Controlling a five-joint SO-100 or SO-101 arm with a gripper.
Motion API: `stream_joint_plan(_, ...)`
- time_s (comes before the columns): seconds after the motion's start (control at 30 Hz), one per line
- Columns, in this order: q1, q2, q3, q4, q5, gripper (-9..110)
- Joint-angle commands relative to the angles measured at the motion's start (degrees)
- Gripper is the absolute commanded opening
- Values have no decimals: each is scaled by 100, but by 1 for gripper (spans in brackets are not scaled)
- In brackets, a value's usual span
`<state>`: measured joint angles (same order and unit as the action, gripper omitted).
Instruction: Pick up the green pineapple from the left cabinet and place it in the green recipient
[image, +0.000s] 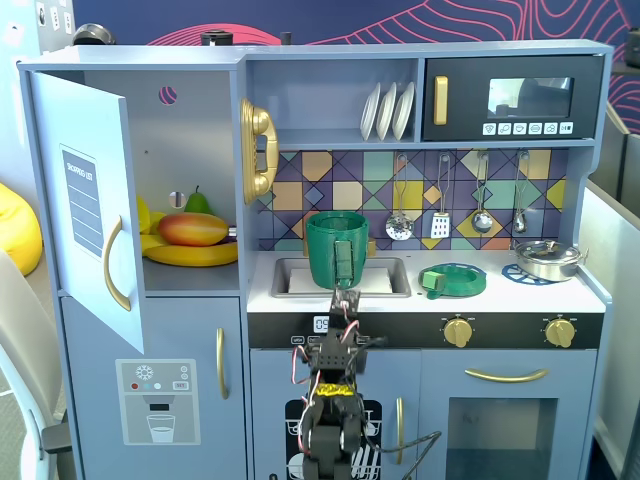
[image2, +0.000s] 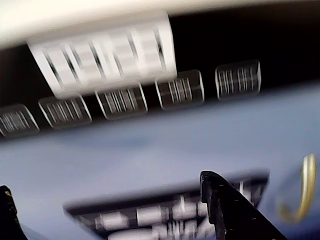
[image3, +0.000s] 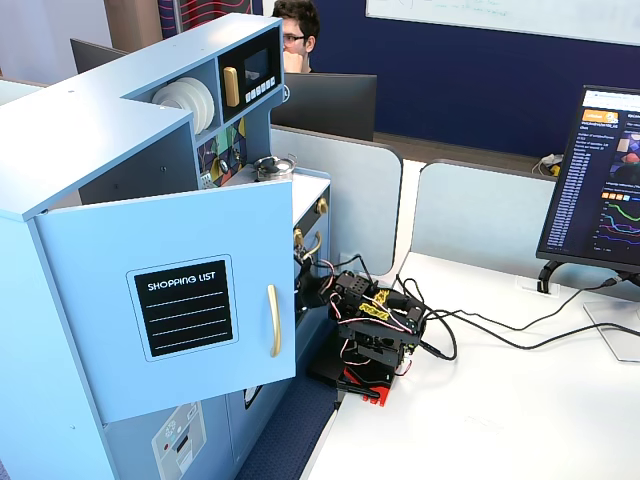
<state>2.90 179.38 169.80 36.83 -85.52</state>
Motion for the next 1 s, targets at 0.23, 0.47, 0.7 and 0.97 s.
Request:
stream_joint_plan(0.23, -176, 272, 185, 2892, 439, 31)
stream_joint_plan(0.47, -132, 272, 185, 4377, 360, 28)
stream_joint_plan(0.7, -167, 272, 193, 4983, 686, 26)
stream_joint_plan(0.97, -167, 272, 193, 5098, -229, 25)
